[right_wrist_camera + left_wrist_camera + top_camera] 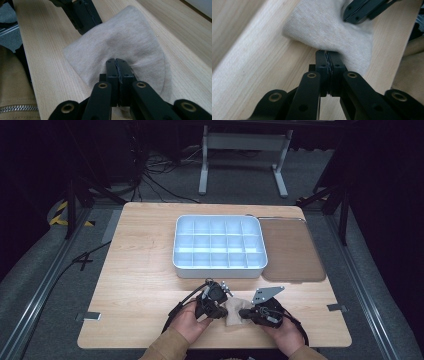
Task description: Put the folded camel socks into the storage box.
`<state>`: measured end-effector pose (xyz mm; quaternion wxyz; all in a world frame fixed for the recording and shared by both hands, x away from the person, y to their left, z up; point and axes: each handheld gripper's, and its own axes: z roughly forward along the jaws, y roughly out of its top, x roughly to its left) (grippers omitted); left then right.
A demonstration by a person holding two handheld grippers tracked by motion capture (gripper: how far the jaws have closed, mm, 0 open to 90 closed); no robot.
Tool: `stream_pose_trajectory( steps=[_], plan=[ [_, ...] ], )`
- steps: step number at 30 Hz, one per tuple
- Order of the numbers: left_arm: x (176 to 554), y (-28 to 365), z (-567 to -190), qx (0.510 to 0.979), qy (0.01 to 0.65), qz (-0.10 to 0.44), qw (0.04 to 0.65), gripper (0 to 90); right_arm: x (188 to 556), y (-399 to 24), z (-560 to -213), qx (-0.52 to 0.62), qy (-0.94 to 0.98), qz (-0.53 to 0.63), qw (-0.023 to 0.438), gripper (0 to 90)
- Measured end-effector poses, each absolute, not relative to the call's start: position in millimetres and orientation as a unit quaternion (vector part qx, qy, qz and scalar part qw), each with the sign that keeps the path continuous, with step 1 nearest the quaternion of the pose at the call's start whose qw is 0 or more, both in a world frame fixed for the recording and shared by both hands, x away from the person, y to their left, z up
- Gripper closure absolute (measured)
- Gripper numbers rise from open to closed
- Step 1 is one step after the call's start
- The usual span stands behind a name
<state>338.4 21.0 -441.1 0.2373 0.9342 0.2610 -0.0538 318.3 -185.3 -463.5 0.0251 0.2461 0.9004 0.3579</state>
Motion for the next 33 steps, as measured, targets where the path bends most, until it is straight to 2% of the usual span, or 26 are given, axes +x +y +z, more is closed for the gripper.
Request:
stream_pose_trajectory(
  steps=[27, 33],
  plan=[
    [335, -4, -430, 0.934, 0.224, -0.038, 0.277, 89.1, 317, -186, -464, 0.242, 0.901, 0.359, 0.031, 89.2],
    [335, 1, -428, 0.933, 0.226, -0.033, 0.277, 88.9, 312, -198, -448, 0.247, 0.895, 0.368, 0.043, 89.0]
  ],
)
